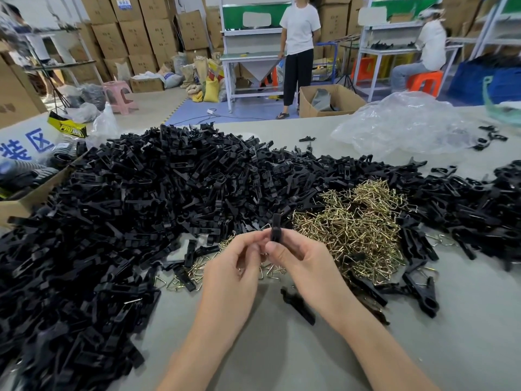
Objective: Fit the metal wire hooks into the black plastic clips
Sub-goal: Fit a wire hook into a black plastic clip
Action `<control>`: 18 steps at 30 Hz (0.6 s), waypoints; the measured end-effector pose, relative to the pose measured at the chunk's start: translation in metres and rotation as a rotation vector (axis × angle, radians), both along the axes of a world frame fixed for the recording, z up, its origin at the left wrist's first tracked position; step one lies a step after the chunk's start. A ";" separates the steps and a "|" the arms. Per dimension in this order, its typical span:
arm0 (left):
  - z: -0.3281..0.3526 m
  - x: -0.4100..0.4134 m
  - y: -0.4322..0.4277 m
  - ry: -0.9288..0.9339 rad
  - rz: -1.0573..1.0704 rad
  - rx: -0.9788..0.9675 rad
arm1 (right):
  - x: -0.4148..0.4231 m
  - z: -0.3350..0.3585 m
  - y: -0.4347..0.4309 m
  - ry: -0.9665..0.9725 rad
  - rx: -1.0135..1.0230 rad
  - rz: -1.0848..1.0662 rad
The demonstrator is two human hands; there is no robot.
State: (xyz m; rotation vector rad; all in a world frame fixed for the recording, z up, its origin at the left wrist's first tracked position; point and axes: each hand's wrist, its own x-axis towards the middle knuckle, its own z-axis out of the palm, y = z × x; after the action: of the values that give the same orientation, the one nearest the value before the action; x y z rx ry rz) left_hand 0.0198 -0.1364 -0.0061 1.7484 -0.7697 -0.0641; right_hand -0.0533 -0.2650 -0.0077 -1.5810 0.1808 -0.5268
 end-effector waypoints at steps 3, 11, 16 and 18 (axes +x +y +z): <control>-0.008 0.008 0.004 -0.314 0.065 0.282 | 0.000 0.000 -0.003 -0.021 0.014 -0.086; -0.015 0.015 0.008 -0.659 0.135 0.647 | 0.001 -0.008 -0.014 0.034 -0.051 -0.250; -0.017 0.018 0.011 -0.712 0.252 0.645 | 0.003 -0.013 -0.015 0.072 -0.103 -0.273; -0.017 0.015 0.009 -0.704 0.235 0.612 | 0.004 -0.014 -0.015 0.079 -0.101 -0.281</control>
State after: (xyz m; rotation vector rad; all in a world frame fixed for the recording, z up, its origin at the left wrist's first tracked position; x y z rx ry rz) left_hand 0.0352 -0.1272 -0.0227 2.4784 -1.1128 0.5550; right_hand -0.0495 -0.2804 -0.0217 -1.6859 0.4470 -0.7006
